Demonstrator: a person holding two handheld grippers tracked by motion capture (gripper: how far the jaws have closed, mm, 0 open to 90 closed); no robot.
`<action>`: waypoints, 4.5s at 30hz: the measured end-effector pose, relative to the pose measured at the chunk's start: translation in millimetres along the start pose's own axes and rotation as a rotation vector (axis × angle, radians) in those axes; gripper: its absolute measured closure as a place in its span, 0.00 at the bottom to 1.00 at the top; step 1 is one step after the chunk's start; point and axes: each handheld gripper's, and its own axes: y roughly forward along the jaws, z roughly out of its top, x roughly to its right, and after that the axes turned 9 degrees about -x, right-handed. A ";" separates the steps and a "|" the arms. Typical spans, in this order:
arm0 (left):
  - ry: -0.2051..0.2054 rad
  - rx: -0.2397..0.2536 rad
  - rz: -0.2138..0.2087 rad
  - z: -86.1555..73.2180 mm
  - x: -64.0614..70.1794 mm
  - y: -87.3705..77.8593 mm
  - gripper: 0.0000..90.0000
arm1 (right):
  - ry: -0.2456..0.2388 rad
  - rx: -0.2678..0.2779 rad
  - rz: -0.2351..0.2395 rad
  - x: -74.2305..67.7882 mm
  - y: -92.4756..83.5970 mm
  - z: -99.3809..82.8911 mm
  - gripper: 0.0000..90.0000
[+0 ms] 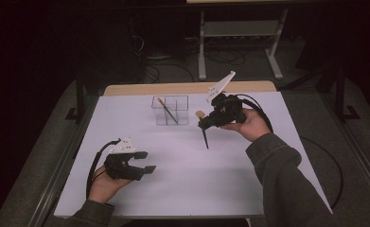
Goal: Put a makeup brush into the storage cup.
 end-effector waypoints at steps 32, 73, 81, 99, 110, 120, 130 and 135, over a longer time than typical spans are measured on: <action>-0.046 0.018 0.036 -8.0 -8.9 -9.4 0.29 | 0.016 -0.022 -0.002 29.4 -0.3 36.4 0.92; -0.048 0.035 0.048 -12.9 -10.0 -19.9 0.27 | 0.125 -0.019 -0.065 75.1 -7.0 83.6 0.92; -0.040 0.043 0.050 -11.5 -7.8 -18.8 0.28 | 0.138 0.001 -0.079 81.6 -11.0 91.0 0.92; -0.041 0.046 0.045 -12.1 -8.9 -19.9 0.26 | 0.144 -0.004 -0.118 93.4 -11.9 120.0 0.92; -0.044 0.049 0.043 -12.6 -9.6 -21.0 0.26 | 0.161 -0.006 -0.130 101.6 -1.6 127.1 0.92; -0.036 0.040 0.055 -13.7 -11.6 -23.3 0.25 | 0.195 -0.011 -0.153 107.7 5.3 126.1 0.92; -0.029 0.037 0.060 -14.5 -12.5 -25.8 0.25 | 0.194 -0.018 -0.155 110.0 14.0 125.4 0.92; -0.026 0.032 0.060 -14.4 -12.3 -25.6 0.25 | 0.196 -0.029 -0.156 110.7 18.7 124.0 0.92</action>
